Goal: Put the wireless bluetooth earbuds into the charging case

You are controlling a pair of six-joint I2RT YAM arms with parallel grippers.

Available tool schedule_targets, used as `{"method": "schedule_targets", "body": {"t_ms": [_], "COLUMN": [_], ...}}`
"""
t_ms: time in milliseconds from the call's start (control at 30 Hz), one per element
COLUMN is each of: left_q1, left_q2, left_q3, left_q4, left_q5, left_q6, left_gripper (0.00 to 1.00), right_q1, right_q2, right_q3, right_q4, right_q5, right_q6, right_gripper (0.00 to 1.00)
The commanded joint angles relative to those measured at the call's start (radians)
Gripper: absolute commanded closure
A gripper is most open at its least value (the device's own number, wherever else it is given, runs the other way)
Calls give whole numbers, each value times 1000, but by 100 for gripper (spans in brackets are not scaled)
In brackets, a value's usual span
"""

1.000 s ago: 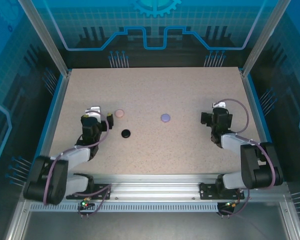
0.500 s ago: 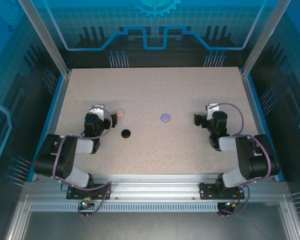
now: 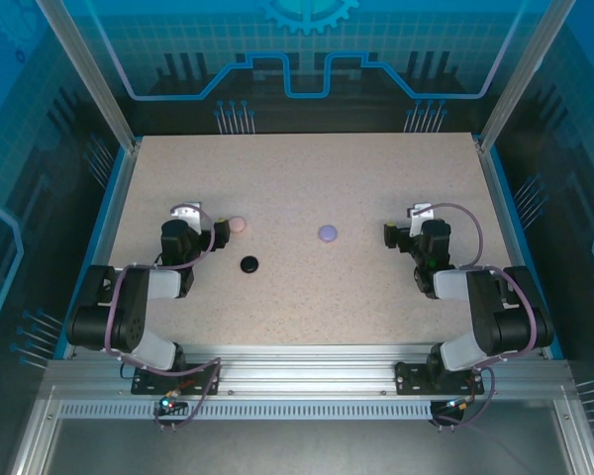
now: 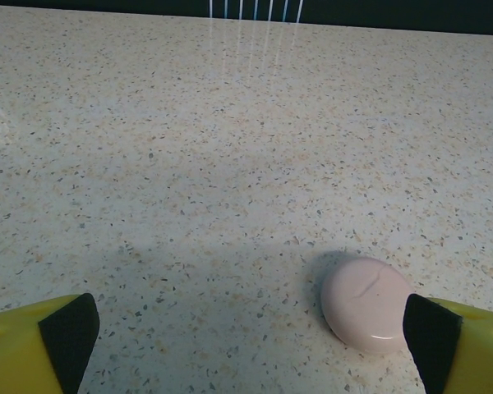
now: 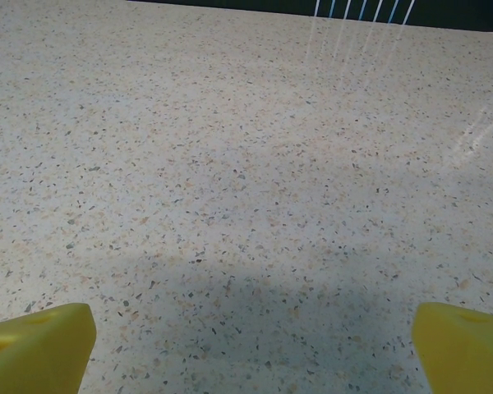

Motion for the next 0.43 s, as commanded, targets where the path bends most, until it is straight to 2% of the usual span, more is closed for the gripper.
{"method": "schedule_targets", "body": {"t_ms": [0,400], "left_q1": [11,11], "left_q2": [7,6], "left_q3": [13,10], "left_q4": [-3,1], "left_q5": [27,15], "left_q6": [-9,-14], "left_gripper": [1,1], "right_q1": [4,-8], "right_q2": [5,6], "right_q3": [16,21], "right_q4": [34,20], "right_q5": [6,-47], "right_q6": [-11,-18], "right_gripper": [0,0]}}
